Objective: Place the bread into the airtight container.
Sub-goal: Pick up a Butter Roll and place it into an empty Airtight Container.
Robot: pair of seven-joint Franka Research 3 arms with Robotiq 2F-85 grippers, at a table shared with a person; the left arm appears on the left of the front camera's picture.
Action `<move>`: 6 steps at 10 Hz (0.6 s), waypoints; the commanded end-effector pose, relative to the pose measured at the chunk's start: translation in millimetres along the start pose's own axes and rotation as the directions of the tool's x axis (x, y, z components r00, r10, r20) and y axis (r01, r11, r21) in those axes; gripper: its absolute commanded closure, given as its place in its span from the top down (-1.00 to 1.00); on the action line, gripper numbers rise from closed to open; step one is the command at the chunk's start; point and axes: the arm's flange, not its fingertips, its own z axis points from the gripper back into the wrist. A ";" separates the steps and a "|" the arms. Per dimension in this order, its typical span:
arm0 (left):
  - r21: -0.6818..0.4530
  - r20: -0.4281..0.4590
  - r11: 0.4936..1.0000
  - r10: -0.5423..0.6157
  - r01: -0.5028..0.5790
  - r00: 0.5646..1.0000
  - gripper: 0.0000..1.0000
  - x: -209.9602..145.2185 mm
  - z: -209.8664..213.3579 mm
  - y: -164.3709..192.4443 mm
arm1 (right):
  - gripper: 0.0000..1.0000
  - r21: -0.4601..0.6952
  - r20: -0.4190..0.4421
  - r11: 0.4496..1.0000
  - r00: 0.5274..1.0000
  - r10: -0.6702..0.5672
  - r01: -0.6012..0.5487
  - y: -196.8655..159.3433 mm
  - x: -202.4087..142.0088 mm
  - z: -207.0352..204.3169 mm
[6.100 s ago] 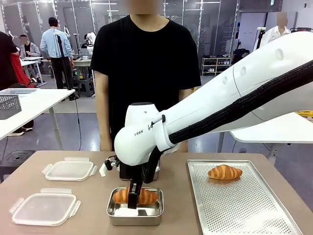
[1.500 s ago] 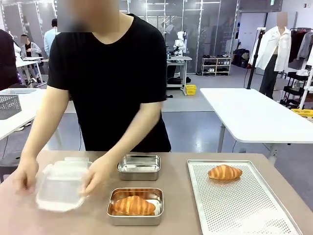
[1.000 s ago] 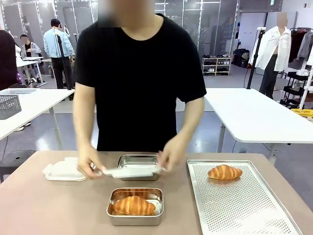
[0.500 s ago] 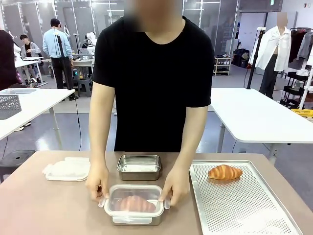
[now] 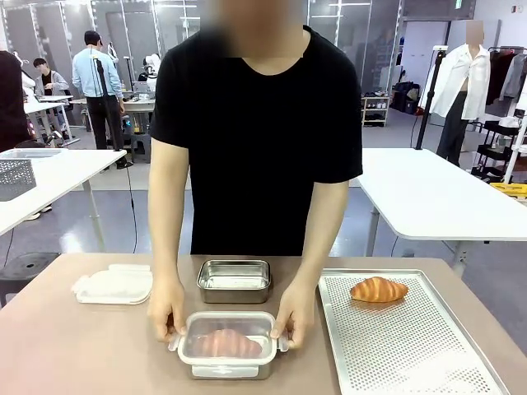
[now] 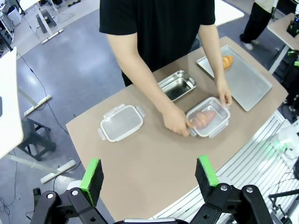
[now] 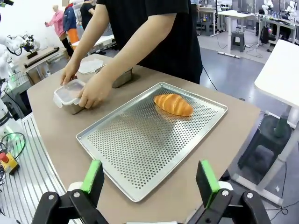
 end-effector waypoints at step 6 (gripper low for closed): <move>-0.012 0.005 1.000 -0.006 0.006 1.000 1.00 2.8 1.3 -0.6 | 1.00 -0.004 0.018 1.000 1.000 0.014 -0.014 -0.2 -0.3 -1.7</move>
